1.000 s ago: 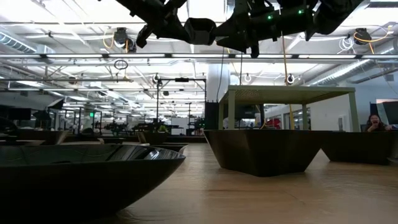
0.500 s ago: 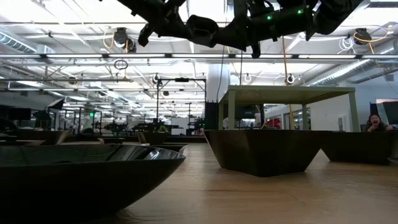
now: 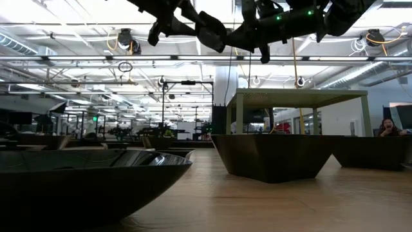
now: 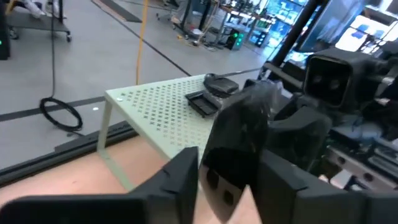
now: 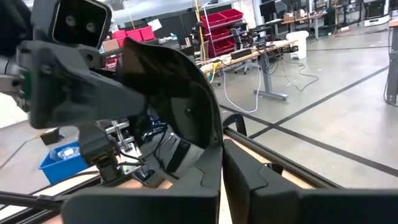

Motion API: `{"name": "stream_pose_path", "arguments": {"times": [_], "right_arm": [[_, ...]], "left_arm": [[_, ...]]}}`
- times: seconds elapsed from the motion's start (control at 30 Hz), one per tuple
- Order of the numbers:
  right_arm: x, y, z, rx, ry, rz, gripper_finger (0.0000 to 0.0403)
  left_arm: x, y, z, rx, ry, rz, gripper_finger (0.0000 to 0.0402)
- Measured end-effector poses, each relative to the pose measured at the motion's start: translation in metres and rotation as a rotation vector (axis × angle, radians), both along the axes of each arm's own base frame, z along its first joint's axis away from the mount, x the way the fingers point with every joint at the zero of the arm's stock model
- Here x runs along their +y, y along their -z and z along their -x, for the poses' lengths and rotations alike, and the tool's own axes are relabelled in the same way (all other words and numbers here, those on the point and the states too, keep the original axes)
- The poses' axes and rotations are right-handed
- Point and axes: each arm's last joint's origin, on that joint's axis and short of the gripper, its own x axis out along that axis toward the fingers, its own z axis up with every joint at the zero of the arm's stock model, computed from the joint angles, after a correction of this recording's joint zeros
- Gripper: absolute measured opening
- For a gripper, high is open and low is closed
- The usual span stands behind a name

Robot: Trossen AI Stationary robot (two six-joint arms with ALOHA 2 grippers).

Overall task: Pick & Place Mini shaped plates
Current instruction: Stack the black leaf-shaped plate on top of the leaf-shaped plate on the shelf

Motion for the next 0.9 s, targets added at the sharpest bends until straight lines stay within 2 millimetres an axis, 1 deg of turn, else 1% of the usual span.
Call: {"name": "stream_pose_path", "arguments": {"times": [0.07,0.17,0.33,0.43,0.57,0.73,0.8,0.9], "right_arm": [[0.000,-0.001,0.001,0.005,0.000,0.008,0.0000],[-0.004,-0.006,0.007,0.017,0.026,0.031,0.0000],[-0.017,-0.019,0.030,0.062,0.112,0.022,0.0000],[-0.025,-0.026,0.048,0.112,0.165,0.011,0.0000],[-0.034,-0.039,0.081,0.166,0.287,0.016,0.0000],[-0.039,-0.070,0.127,0.225,0.419,-0.017,0.0000],[-0.041,-0.080,0.143,0.293,0.469,-0.043,0.0000],[-0.045,-0.093,0.161,0.436,0.534,-0.080,0.0000]], "left_arm": [[0.000,-0.001,0.000,-0.006,0.010,0.001,0.0173],[0.000,-0.004,-0.001,-0.033,0.013,-0.008,0.0213],[0.000,-0.011,-0.002,-0.093,0.019,-0.054,0.0253],[0.000,-0.015,-0.002,-0.129,0.019,-0.059,0.0265],[0.000,-0.016,-0.002,-0.143,0.018,-0.063,0.0268],[0.000,-0.016,-0.002,-0.142,0.018,-0.063,0.0269],[0.000,-0.016,-0.002,-0.142,0.018,-0.063,0.0269],[0.000,-0.016,-0.002,-0.142,0.018,-0.063,0.0269]]}}
